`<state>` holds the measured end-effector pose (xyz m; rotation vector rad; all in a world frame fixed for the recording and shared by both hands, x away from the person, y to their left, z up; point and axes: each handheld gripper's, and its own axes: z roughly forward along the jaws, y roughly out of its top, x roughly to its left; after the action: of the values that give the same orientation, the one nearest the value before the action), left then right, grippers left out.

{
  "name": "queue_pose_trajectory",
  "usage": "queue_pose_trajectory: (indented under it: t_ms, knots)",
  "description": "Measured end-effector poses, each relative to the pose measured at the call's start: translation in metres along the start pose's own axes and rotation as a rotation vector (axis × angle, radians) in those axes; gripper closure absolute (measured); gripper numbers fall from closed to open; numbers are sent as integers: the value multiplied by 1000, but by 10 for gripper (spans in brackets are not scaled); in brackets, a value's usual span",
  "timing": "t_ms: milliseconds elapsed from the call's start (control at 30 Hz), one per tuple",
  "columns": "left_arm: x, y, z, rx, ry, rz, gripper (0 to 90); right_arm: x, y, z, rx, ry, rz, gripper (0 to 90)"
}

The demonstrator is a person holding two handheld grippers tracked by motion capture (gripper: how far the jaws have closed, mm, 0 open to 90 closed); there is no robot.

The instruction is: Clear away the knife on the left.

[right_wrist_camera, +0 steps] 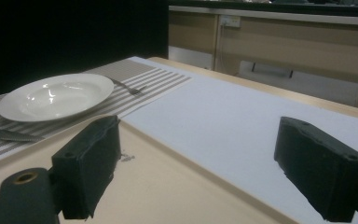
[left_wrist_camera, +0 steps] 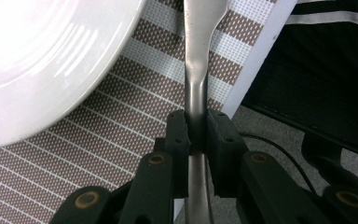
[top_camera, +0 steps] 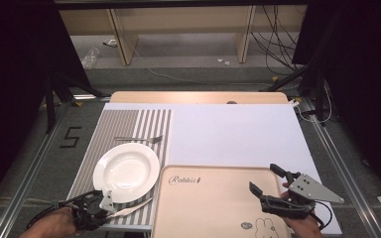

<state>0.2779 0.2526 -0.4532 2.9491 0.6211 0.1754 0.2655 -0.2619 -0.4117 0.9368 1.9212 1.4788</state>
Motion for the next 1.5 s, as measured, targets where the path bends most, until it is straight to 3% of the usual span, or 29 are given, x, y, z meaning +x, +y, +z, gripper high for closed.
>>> queue_pose_trajectory:
  t_ms: [233,367,433,567,800,933,1033,1200,1500]
  knots:
    - [-5,2,-7,-2,-2,0,794,0,0,1,2,6,-1,153]
    - [-7,4,-14,-20,6,-4,794,0,0,0,3,8,-1,153]
    - [-8,6,-18,-34,-9,-5,794,0,0,0,2,8,-1,153]
    - [-8,12,-27,-96,-58,-69,794,0,0,0,3,9,1,154]
    - [-7,34,-37,-207,-136,-170,793,1,0,0,0,8,-3,154]
    - [-8,47,-35,-250,-159,-206,793,1,0,0,2,8,-1,154]
    - [-8,56,-34,-282,-190,-212,793,1,0,0,-2,9,0,154]
    - [-6,75,-30,-305,-204,-213,793,1,0,0,-1,8,-2,155]
    - [-3,108,-25,-297,-235,-214,794,0,1,-1,-4,8,5,155]
